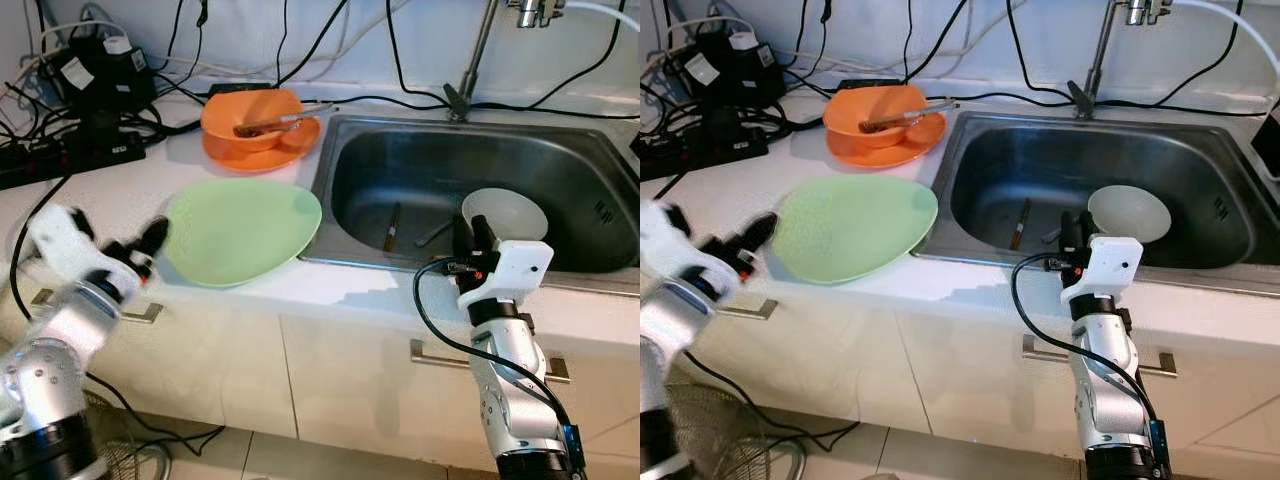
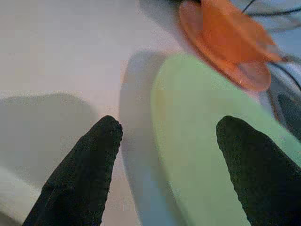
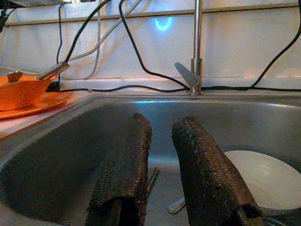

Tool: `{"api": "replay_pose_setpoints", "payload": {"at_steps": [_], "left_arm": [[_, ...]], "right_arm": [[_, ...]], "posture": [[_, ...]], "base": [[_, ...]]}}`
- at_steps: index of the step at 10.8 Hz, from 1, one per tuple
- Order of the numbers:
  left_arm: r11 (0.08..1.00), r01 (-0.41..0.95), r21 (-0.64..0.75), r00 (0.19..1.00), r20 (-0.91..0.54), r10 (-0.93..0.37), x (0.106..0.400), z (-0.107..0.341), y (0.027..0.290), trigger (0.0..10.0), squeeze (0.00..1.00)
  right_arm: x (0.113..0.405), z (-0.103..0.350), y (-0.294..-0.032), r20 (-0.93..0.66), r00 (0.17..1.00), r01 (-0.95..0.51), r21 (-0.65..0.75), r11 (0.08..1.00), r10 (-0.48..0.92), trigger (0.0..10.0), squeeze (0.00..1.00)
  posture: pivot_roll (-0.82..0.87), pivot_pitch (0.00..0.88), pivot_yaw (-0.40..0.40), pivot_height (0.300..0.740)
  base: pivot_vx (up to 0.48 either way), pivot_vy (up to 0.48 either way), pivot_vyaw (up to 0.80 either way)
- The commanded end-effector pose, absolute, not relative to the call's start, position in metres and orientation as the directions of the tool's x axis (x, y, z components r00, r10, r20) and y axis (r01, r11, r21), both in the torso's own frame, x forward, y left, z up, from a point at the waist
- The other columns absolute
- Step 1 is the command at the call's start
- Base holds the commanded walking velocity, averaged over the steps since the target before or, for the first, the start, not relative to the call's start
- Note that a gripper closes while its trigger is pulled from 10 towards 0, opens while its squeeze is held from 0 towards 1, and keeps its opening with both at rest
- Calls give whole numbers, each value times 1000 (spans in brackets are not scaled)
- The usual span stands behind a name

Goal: Kitchen organization

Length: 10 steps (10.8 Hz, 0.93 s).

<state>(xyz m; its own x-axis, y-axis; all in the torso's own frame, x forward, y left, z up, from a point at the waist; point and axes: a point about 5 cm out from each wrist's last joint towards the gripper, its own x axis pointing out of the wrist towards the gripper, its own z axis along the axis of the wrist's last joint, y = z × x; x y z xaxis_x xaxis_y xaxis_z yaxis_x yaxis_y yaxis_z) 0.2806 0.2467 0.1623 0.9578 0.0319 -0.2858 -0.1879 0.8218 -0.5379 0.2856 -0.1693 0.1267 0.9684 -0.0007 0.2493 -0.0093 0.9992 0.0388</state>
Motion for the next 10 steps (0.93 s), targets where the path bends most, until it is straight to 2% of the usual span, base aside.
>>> {"api": "replay_pose_setpoints", "payload": {"at_steps": [1, 4, 7, 8, 10], "left_arm": [[805, -192, -561, 954, -299, 19, 283, 163, 245, 10000, 0], [787, -202, -582, 937, -350, -18, 286, 157, 237, 10000, 0], [753, -174, -634, 927, -364, -93, 290, 151, 216, 10000, 0], [719, -142, -681, 915, -367, -166, 291, 145, 194, 10000, 0], [685, -116, -719, 898, -370, -237, 292, 140, 172, 10000, 0]], "right_arm": [[289, 131, -168, 266, 964, -17, 27, 1000, 9, 10000, 0], [289, 130, -167, 265, 964, -21, 27, 999, 13, 10000, 0], [289, 130, -167, 265, 964, -17, 27, 999, 9, 10000, 0], [288, 130, -167, 262, 965, -16, 28, 999, 8, 10000, 0], [287, 130, -168, 260, 966, -12, 25, 1000, 5, 10000, 0]], "posture": [[87, 0, 63, 740], [81, 0, 68, 740], [73, 0, 72, 740], [63, 0, 74, 740], [61, 0, 71, 740]], "base": [[0, 0, 0], [0, 0, 0], [0, 0, 0], [0, 0, 0], [0, 0, 0]]}}
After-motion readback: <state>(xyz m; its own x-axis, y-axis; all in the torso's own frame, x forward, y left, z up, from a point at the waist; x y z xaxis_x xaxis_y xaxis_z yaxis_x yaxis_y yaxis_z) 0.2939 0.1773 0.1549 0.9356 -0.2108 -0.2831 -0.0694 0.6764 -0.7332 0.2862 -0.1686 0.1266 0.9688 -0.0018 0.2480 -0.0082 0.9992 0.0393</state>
